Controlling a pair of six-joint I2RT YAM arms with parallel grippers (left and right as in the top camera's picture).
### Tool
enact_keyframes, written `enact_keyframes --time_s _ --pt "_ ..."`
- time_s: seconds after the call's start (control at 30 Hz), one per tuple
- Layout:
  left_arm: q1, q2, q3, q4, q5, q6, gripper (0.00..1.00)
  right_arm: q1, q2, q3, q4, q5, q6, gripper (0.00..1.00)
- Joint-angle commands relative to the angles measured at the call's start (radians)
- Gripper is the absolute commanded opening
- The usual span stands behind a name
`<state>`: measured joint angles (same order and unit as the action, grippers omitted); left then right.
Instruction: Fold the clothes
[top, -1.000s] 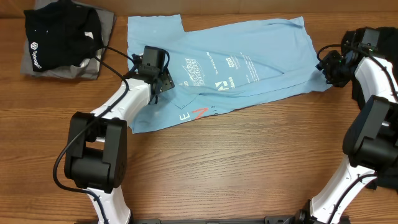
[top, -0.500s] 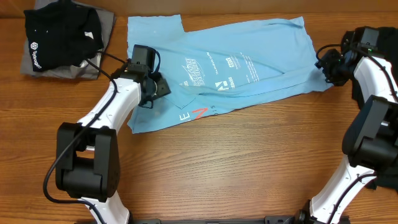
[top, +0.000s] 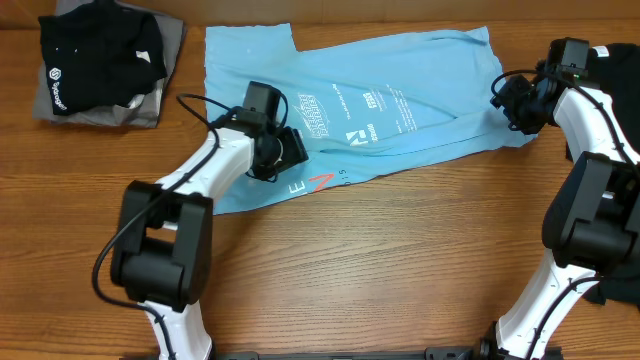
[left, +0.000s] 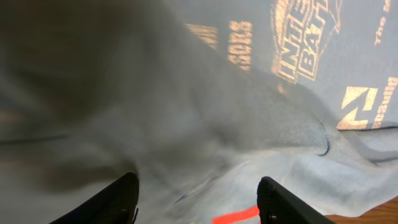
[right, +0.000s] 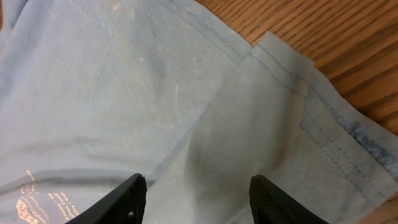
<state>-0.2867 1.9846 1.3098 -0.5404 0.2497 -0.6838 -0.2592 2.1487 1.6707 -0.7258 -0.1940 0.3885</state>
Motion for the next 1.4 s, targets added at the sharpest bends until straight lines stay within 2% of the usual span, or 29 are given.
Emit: enact_keyframes --time_s 0.0,0.4,0.5,0.73,0.93,1.13,1.17,1.2,1.23,1.27,1.3,1.37 --pt "-0.011 0.029 0.015 0.043 0.058 -0.031 0.63 0.0 0.005 0.017 0.005 0.022 -0.004 0.57" --pt "-0.015 0.033 0.015 0.037 0.022 -0.048 0.58 0.0 0.005 0.017 0.005 0.037 -0.004 0.57" --pt "-0.014 0.033 0.015 0.058 -0.004 -0.045 0.45 0.0 0.005 0.017 0.005 0.037 -0.004 0.57" --pt "-0.014 0.033 0.015 0.135 -0.021 -0.013 0.04 0.0 0.005 0.017 0.001 0.037 -0.004 0.57" --pt "-0.014 0.034 0.015 0.208 -0.096 -0.011 0.04 0.0 0.005 0.017 -0.006 0.037 -0.004 0.57" --pt "-0.013 0.034 0.015 0.364 -0.184 0.024 0.04 0.0 0.005 0.017 -0.011 0.037 -0.004 0.57" --pt "-0.013 0.035 0.015 0.395 -0.195 0.031 0.07 0.0 0.005 0.017 -0.013 0.037 -0.004 0.57" --pt "-0.011 0.035 0.015 0.427 -0.208 0.034 0.15 0.0 0.005 0.017 -0.014 0.037 -0.004 0.57" --pt "-0.01 0.036 0.015 0.451 -0.217 0.034 0.27 0.0 0.005 0.017 -0.017 0.037 -0.004 0.57" --pt "-0.008 0.036 0.015 0.472 -0.217 0.034 0.49 0.0 0.005 0.017 -0.018 0.037 -0.004 0.57" --pt "-0.005 0.036 0.015 0.491 -0.217 0.039 0.61 0.0 0.005 0.017 -0.021 0.037 -0.004 0.57" --pt "-0.001 0.036 0.015 0.51 -0.217 0.074 0.75 0.0 0.005 0.017 -0.023 0.037 -0.004 0.57"
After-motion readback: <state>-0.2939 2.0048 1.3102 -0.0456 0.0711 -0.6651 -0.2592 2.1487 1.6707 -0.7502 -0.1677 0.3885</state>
